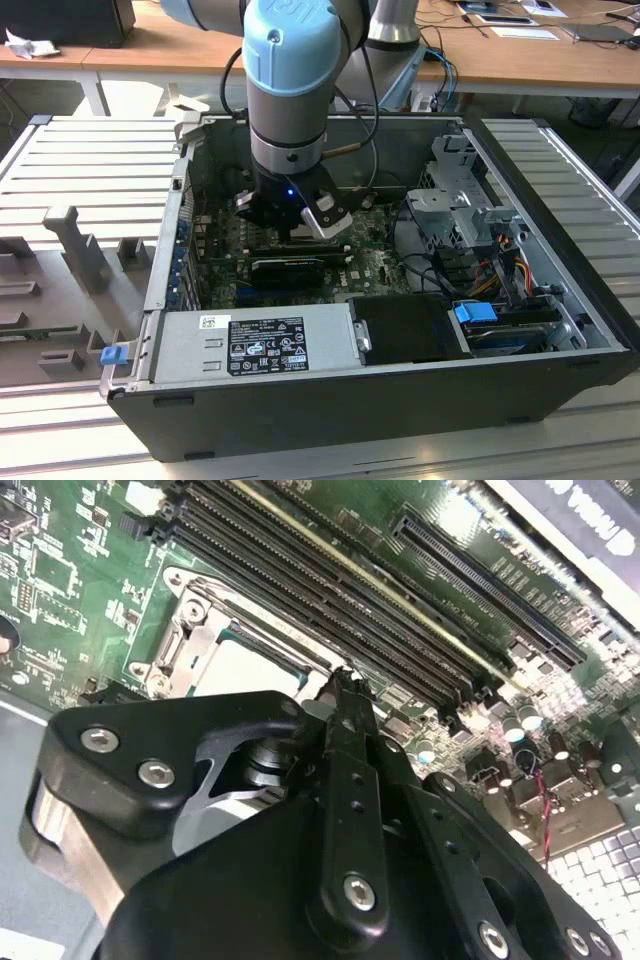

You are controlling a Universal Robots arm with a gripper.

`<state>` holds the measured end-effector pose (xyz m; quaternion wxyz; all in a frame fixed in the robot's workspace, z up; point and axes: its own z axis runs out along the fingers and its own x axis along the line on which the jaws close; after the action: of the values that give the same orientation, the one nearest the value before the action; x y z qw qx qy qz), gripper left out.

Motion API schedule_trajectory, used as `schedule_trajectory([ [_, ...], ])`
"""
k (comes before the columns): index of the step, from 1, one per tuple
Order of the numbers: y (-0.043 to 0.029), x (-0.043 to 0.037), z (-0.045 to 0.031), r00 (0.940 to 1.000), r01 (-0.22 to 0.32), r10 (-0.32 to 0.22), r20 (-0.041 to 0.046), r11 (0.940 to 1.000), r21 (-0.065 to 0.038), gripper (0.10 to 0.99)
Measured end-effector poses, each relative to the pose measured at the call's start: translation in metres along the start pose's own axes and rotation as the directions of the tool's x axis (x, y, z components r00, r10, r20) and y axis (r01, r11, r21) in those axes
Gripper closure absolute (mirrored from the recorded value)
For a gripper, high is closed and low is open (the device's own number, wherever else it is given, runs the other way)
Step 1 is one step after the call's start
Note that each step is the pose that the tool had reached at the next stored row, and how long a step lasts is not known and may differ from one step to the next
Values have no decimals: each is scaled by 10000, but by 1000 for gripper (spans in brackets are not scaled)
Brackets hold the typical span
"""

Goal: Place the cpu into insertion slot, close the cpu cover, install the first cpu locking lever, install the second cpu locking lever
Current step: 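Install the second cpu locking lever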

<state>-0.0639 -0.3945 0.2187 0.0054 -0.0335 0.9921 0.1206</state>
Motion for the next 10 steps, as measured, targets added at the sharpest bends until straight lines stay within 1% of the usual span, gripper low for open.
schedule_trajectory([
  [2, -24, 4, -3, 10000, 22, -22, -2, 10000, -50, 980],
  [4, -49, 29, -9, 10000, 30, -30, 0, 9999, -108, 980],
  [6, -76, 37, -12, 10000, 32, -32, 4, 9999, -167, 980],
  [8, -85, 44, -8, 10000, 30, -30, 6, 9998, -194, 980],
  [10, -95, 53, 27, 10000, 33, -33, 8, 9998, -211, 980],
])
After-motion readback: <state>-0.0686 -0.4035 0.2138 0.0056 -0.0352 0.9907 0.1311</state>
